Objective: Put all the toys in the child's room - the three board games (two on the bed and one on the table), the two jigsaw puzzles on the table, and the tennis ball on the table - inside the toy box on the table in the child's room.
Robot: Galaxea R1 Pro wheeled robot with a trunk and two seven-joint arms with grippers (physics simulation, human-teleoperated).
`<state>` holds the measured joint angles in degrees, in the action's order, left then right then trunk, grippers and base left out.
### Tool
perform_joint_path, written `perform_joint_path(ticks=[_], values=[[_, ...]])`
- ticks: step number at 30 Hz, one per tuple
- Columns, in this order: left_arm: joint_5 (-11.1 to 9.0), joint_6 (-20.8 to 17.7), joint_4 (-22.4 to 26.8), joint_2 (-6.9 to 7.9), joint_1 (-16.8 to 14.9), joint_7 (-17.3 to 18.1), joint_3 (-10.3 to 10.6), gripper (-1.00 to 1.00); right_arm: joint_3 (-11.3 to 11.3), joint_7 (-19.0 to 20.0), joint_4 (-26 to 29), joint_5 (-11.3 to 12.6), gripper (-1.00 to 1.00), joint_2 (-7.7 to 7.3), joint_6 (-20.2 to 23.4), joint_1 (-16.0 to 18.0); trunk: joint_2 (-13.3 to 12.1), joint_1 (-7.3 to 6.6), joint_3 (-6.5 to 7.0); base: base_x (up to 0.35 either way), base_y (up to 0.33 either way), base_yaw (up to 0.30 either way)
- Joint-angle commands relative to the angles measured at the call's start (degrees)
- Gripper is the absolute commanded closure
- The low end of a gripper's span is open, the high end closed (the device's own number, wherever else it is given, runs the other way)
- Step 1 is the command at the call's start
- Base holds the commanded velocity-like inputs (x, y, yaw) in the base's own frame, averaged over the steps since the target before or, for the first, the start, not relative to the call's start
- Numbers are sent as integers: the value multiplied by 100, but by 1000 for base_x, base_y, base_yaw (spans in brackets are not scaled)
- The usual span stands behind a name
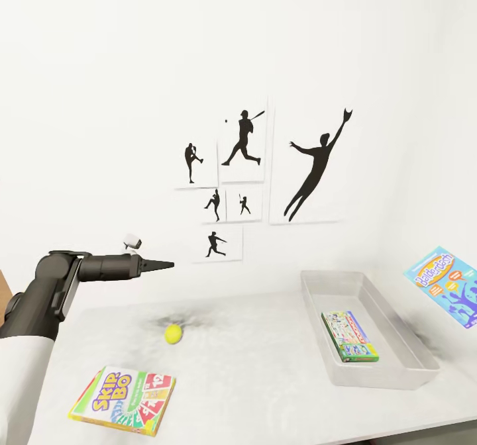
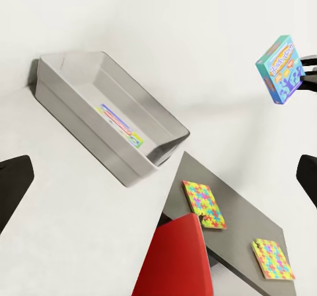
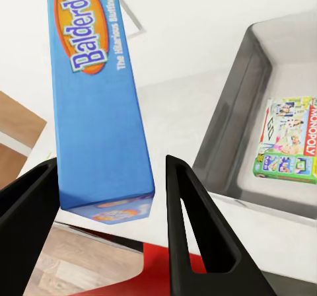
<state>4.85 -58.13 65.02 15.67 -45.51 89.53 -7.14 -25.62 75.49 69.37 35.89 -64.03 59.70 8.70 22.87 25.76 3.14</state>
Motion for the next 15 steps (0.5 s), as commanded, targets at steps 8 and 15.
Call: perform_joint_path(ticks=[8, 15], values=[[51, -59, 4, 5, -1, 47, -7, -100, 5, -7, -3, 6, 100, -4, 30, 8, 4, 2, -3, 0, 0, 0], [51, -59, 5, 6, -1, 47, -7, -100, 5, -32, 19, -3, 100, -4, 30, 8, 4, 2, -3, 0, 0, 0]])
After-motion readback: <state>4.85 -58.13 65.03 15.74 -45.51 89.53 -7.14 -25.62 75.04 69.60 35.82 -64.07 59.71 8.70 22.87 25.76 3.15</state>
